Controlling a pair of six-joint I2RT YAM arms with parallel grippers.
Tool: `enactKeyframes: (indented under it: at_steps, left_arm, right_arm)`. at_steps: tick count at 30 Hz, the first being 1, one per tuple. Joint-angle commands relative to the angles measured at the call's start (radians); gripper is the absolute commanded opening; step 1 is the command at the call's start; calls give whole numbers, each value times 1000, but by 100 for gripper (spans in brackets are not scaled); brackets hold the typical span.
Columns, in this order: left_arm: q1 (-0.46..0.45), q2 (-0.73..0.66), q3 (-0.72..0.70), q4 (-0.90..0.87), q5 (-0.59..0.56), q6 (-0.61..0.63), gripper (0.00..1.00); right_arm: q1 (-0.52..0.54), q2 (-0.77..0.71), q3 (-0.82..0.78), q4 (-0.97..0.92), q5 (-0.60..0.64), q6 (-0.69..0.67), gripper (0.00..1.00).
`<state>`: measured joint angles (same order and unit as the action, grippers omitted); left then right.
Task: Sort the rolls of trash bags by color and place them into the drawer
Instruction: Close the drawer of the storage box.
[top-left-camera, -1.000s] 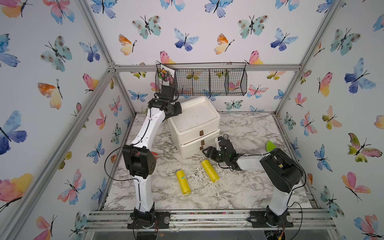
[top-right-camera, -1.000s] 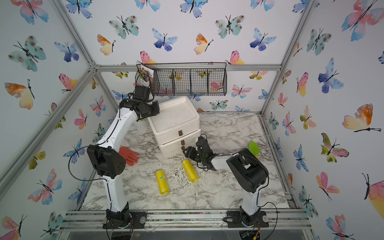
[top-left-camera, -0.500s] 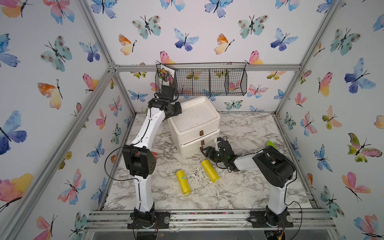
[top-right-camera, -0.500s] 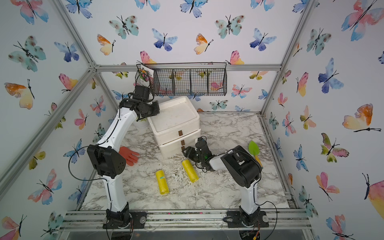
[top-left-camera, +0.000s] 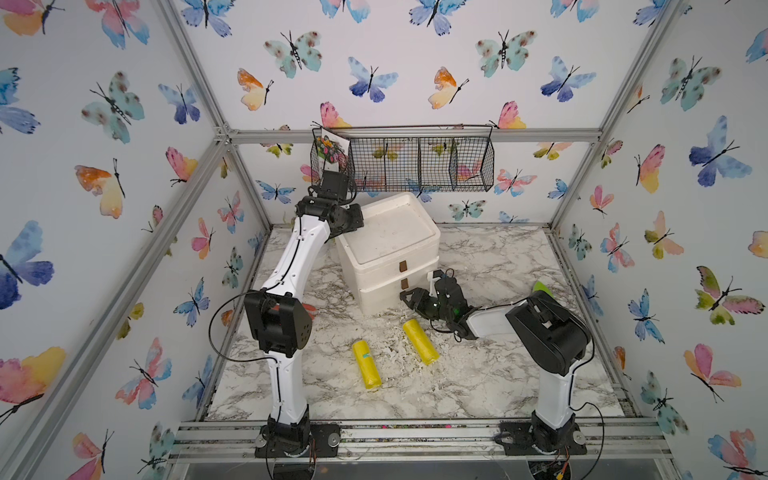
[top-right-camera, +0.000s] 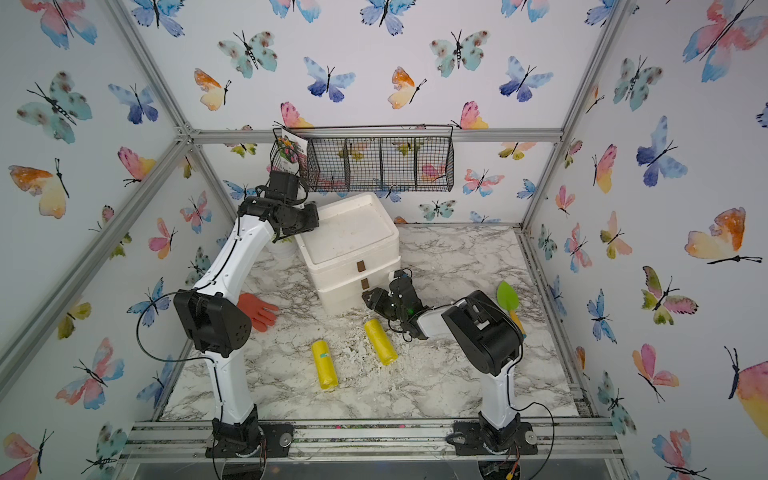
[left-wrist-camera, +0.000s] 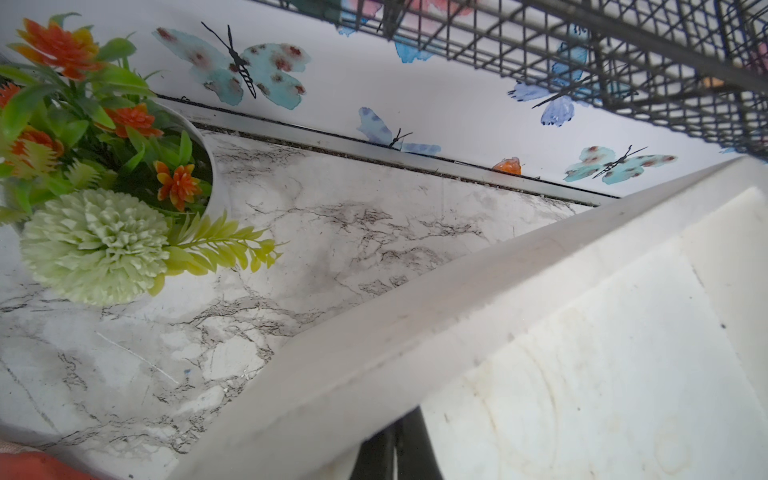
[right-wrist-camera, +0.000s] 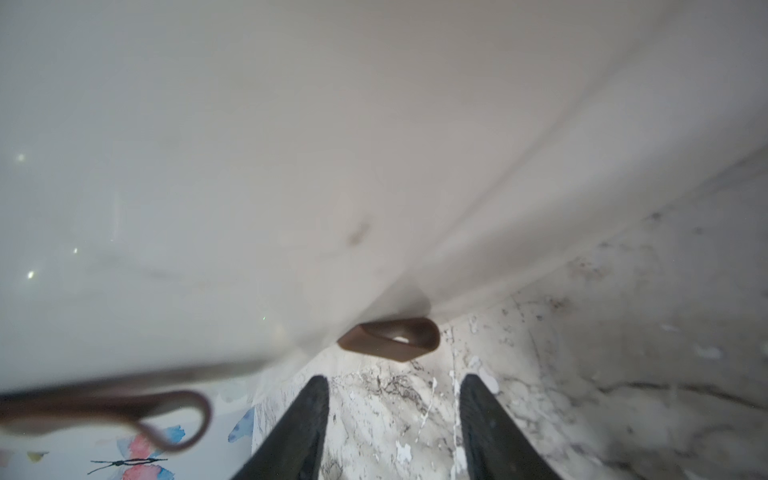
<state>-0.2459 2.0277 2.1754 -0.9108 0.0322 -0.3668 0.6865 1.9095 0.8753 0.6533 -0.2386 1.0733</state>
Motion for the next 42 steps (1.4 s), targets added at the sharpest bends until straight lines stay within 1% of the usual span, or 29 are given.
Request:
enactKeyframes:
  at_steps: [1,3,6,11,14,17,20,24,30,34,39,42]
  left_arm:
    - [8,71,-62,-190,9,-3,0]
    - [8,74,-60,-188,13,-6,0]
    - [8,76,-58,-190,19,-8,0]
    - [8,70,-61,-193,18,-8,0]
    - [8,65,-65,-191,25,-11,0]
    - [8,65,-63,-189,30,-13,0]
    - [8,66,-61,-189,30,-13,0]
    - [8,68,-70,-184,31,-15,0]
    - [8,63,-78,-186,29,-13,0]
    - [8,62,-79,-188,29,-13,0]
    - [8,63,-79,-188,31,-14,0]
    - [8,62,-79,-189,30,-11,0]
  right_arm:
    - [2,-82,-24,-34,27,-26,51]
    - [2,-88,-6,-61,30,-47,50]
    - [2,-56,59,-108,19,-81,50]
    - [1,30,139,-111,-11,-84,50]
    - [1,54,167,-112,-23,-83,50]
    - [1,46,154,-111,-31,-78,50]
    - [1,18,96,-95,-4,-66,50]
    - [1,14,36,-60,21,-38,53]
    - [1,59,-39,134,-5,42,56]
    - [-1,98,-51,238,-23,43,57]
    - [-17,135,-65,367,-30,87,56]
    - [-20,159,-65,414,-34,110,56]
